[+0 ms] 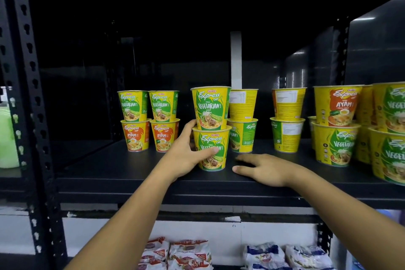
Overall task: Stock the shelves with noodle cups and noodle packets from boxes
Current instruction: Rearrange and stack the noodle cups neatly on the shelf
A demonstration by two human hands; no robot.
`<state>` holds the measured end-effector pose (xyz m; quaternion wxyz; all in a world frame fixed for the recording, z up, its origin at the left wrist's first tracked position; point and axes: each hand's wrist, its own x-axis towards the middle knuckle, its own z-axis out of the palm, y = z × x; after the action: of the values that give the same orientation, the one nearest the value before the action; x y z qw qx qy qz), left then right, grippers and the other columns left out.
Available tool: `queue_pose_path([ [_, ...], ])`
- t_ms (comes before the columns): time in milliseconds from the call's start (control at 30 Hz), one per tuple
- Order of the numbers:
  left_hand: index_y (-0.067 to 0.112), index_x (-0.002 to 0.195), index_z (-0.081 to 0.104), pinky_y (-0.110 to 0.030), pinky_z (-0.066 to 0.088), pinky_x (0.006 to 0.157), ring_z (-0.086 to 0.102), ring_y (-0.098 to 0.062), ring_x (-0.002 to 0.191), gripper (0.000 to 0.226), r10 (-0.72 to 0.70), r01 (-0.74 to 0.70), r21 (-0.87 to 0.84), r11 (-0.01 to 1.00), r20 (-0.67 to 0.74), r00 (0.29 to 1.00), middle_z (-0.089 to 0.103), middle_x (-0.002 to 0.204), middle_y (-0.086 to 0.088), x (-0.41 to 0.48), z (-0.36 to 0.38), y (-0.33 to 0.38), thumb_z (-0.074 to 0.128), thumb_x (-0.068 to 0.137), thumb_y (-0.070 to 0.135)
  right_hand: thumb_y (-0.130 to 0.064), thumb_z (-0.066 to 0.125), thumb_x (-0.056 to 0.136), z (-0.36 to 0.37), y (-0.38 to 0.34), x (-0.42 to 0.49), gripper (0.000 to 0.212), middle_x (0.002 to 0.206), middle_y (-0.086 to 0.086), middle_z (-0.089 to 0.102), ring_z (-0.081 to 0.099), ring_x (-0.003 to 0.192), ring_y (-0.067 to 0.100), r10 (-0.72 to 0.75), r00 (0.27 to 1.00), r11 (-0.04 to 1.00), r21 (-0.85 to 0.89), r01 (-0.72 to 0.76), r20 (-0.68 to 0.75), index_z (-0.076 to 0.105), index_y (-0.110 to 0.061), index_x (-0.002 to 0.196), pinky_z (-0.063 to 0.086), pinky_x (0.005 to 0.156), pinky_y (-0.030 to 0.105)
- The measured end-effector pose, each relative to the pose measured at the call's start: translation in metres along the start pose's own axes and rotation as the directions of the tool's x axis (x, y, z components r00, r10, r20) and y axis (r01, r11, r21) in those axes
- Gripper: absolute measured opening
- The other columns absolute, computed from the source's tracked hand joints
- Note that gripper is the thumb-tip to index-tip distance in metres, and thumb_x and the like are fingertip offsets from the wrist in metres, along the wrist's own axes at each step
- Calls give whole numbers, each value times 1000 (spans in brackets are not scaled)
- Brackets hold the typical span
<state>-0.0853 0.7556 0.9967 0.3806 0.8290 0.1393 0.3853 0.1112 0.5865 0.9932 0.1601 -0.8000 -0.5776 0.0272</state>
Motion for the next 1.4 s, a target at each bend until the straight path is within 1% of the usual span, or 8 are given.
queue_pose_path([
  [133, 40, 154, 27, -30, 54, 98, 62, -2, 118, 95, -42, 41, 36, 999, 21, 999, 61, 131, 21, 15, -2, -2, 87, 80, 40, -72, 43, 96, 2, 1, 2, 70, 164, -11, 35, 33, 150, 14, -4, 1000, 1000, -2, 4, -1, 39, -36, 156, 26, 122, 35],
  [233, 37, 154, 29, -36, 54, 101, 61, -6, 118, 96, -74, 71, 88, 994, 33, 997, 61, 132, 17, 30, -4, -4, 88, 79, 42, -72, 43, 96, 2, 1, 2, 69, 163, -12, 35, 33, 150, 14, -9, 1000, 1000, -9, 9, -6, 40, -36, 155, 26, 122, 35],
  [500, 30, 147, 37, -35, 56, 86, 64, -8, 105, 85, -145, 141, 165, 976, 13, 989, 66, 125, 9, 66, 3, -8, 88, 79, 37, -71, 45, 96, 1, 1, 0, 68, 161, -10, 40, 36, 148, 15, -16, 1000, 1000, -6, 16, -26, 43, -34, 154, 29, 120, 33],
  [667, 29, 147, 37, -45, 57, 97, 64, -11, 106, 86, -182, 181, 124, 976, -6, 983, 65, 126, 7, 78, 4, -15, 90, 78, 33, -73, 44, 95, 2, 3, 1, 70, 160, -11, 41, 37, 147, 15, -21, 999, 1000, -9, 20, -28, 44, -34, 153, 30, 120, 34],
  [867, 26, 146, 37, -43, 58, 94, 64, -12, 104, 86, -210, 209, 131, 969, -12, 978, 65, 126, 5, 91, 6, -18, 89, 79, 31, -71, 44, 96, 1, 3, 1, 68, 160, -11, 40, 37, 147, 14, -23, 1000, 1000, -11, 23, -19, 44, -35, 153, 30, 119, 33],
  [1033, 27, 145, 37, -48, 57, 98, 64, -17, 112, 87, -229, 228, 142, 963, -12, 973, 65, 128, 4, 98, 8, -21, 90, 77, 33, -72, 44, 95, 1, 3, 1, 68, 161, -12, 40, 37, 147, 14, -18, 1000, 1000, -2, 18, -22, 44, -35, 153, 29, 120, 33],
  [1233, 23, 152, 28, -47, 57, 95, 63, -20, 112, 99, -257, 258, 119, 959, -23, 966, 62, 128, 2, 101, 8, -24, 91, 77, 31, -71, 45, 96, 0, 0, -1, 68, 160, -11, 41, 37, 147, 14, -13, 1000, 1000, -4, 13, -18, 44, -34, 153, 30, 119, 33],
  [1400, 20, 141, 38, -38, 53, 85, 59, -18, 107, 80, -301, 302, 89, 949, -31, 953, 60, 122, 2, 100, 11, -21, 89, 80, 31, -71, 44, 96, 0, 0, -1, 68, 160, -11, 42, 38, 146, 15, -6, 1000, 1000, -1, 6, -17, 44, -35, 153, 30, 120, 34],
])
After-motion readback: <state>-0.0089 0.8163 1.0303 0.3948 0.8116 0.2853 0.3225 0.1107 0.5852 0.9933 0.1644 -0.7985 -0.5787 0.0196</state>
